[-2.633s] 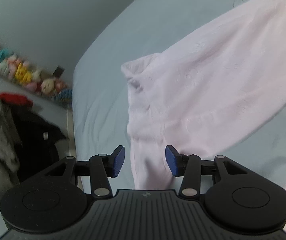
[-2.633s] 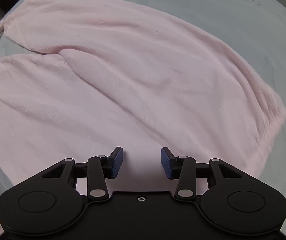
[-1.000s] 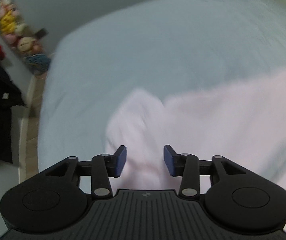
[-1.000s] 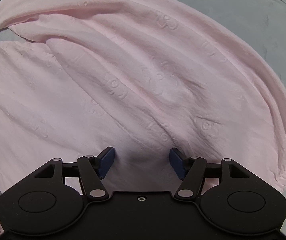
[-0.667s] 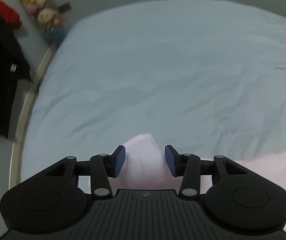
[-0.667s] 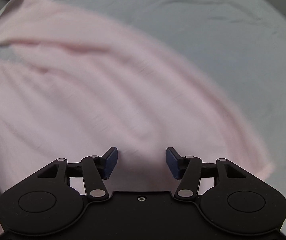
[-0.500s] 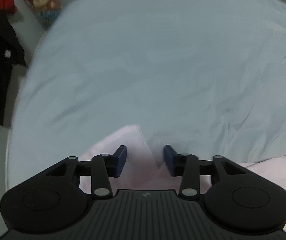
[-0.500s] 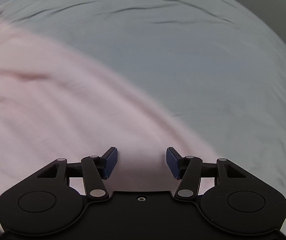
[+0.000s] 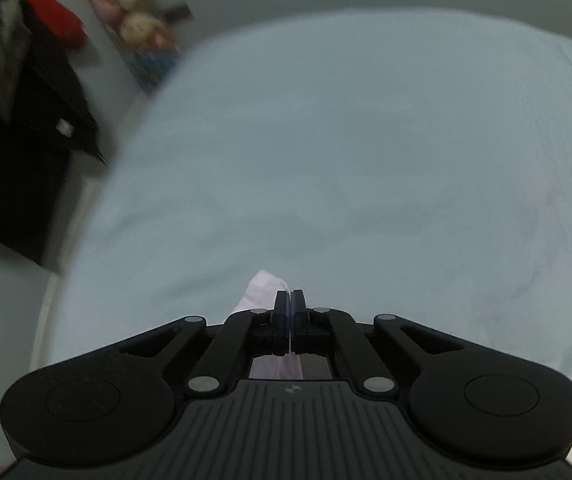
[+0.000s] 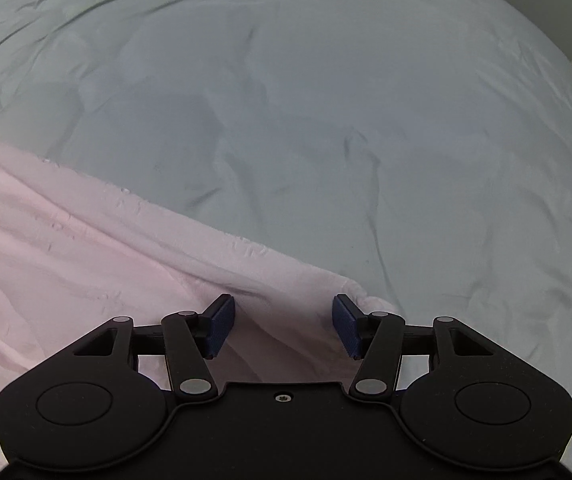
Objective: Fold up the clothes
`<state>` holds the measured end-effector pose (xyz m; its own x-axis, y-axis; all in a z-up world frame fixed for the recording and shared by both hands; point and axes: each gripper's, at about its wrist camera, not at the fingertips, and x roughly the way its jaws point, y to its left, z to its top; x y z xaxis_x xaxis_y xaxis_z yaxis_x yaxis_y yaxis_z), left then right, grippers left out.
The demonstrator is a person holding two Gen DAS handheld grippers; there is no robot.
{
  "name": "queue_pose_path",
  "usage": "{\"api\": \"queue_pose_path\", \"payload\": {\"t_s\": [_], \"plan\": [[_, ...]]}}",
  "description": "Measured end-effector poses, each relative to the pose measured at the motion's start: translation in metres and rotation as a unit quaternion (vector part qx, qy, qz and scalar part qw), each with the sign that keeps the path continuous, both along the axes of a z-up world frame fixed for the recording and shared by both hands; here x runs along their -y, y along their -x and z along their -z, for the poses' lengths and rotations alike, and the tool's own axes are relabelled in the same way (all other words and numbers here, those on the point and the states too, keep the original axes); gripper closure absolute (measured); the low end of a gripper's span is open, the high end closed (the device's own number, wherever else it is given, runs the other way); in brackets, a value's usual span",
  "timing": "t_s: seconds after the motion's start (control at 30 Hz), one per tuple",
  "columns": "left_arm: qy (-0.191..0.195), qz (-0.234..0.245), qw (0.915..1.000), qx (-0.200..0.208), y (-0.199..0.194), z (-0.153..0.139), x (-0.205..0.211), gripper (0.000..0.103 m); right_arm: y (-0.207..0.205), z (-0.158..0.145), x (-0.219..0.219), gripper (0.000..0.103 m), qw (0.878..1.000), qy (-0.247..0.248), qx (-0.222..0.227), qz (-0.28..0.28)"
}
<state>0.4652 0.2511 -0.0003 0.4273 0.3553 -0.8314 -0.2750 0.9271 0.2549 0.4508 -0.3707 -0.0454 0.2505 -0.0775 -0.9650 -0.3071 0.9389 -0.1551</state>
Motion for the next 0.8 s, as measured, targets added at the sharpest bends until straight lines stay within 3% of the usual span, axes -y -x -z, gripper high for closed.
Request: {"api": "queue_pose_path", "payload": {"t_s": [0.1,0.27,0.57,0.67,0.73,0.8], "plan": [[-0.027,-0.030,0.9987,0.032,-0.003,-0.024,-0.013,0.103,-0.002,-0.001,0.001,0.050,1.000,-0.004,-0.002,-0.004],[-0.055,-0.064,0.9953,0.048,-0.005,-0.043,-0.022,0.103,-0.002,0.002,0.004,0.049,1.000,-0.009,-0.003,-0.004],[-0.066,-0.078,0.9924,0.068,-0.025,-0.036,-0.031,0.103,0.008,-0.005,0.020,0.048,1.000,-0.021,0.004,0.008],[-0.055,-0.090,0.9926,0.060,-0.033,-0.024,-0.035,0.097,0.009,-0.005,0.020,0.048,1.000,-0.022,0.007,0.013],[-0.063,-0.085,0.9929,0.054,-0.031,-0.023,-0.032,0.079,0.011,-0.004,0.021,0.047,0.999,-0.025,0.009,0.019],[-0.077,-0.072,0.9937,0.038,-0.026,-0.021,-0.032,0.072,0.013,-0.004,0.021,0.046,0.999,-0.027,0.012,0.021]]}}
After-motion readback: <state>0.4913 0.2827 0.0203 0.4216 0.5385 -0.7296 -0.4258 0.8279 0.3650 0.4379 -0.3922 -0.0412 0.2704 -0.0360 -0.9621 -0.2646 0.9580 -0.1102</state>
